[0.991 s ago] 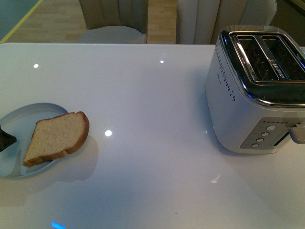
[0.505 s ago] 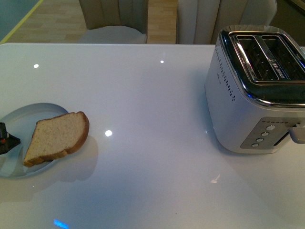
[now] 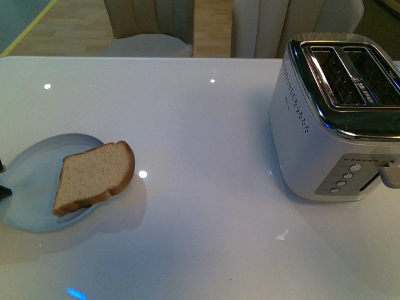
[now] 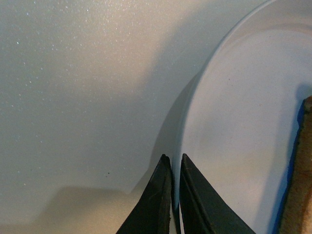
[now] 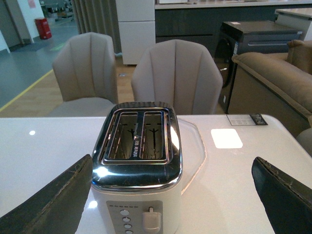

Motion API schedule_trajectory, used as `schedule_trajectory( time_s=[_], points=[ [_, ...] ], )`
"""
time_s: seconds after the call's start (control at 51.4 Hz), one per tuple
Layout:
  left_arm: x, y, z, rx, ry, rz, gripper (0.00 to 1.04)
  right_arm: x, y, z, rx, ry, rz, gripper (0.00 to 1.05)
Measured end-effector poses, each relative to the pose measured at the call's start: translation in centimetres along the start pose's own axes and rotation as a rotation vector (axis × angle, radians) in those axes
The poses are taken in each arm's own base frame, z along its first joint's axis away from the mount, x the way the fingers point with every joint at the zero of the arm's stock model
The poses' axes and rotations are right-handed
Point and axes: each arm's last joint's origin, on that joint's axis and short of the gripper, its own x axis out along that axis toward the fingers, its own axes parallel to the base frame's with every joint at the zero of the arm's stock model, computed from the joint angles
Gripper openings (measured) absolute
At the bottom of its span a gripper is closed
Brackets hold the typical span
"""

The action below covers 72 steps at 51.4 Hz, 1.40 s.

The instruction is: Left arm holds plate, right arm toasts bread

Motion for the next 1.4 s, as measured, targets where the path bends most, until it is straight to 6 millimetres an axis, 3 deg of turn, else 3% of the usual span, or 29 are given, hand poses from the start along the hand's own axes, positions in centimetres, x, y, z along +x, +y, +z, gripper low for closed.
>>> schedule_trajectory(
  time_s=[0.214,0.564,0.739,0.875,0.972,1.205,1.4],
  points=[
    [-1.2,-0.1,0.3,-0.095,0.003,-0.021,0.03,0.0,0.0,0.0,0.000,0.000,0.000,0.96],
    [-7.8,-2.4,3.3,-0.142,-0.096,-0.089,0.03,0.0,0.0,0.0,0.000,0.000,0.000,0.96],
    [-12.2,-5.9,4.8,-0.108,-0.124,-0.160,0.03,0.0,0.0,0.0,0.000,0.000,0.000,0.96],
    [-14.3,-8.8,5.3,-0.062,-0.111,-0.203,0.03,0.0,0.0,0.0,0.000,0.000,0.000,0.96],
    [-15.9,-11.9,6.4,-0.008,-0.123,-0.245,0.03,0.0,0.0,0.0,0.000,0.000,0.000,0.96],
    [-17.4,-17.4,7.6,0.080,-0.123,-0.286,0.03,0.0,0.0,0.0,0.000,0.000,0.000,0.96],
    [-17.5,-21.2,6.7,0.140,-0.065,-0.317,0.03,0.0,0.0,0.0,0.000,0.000,0.000,0.96]
  ],
)
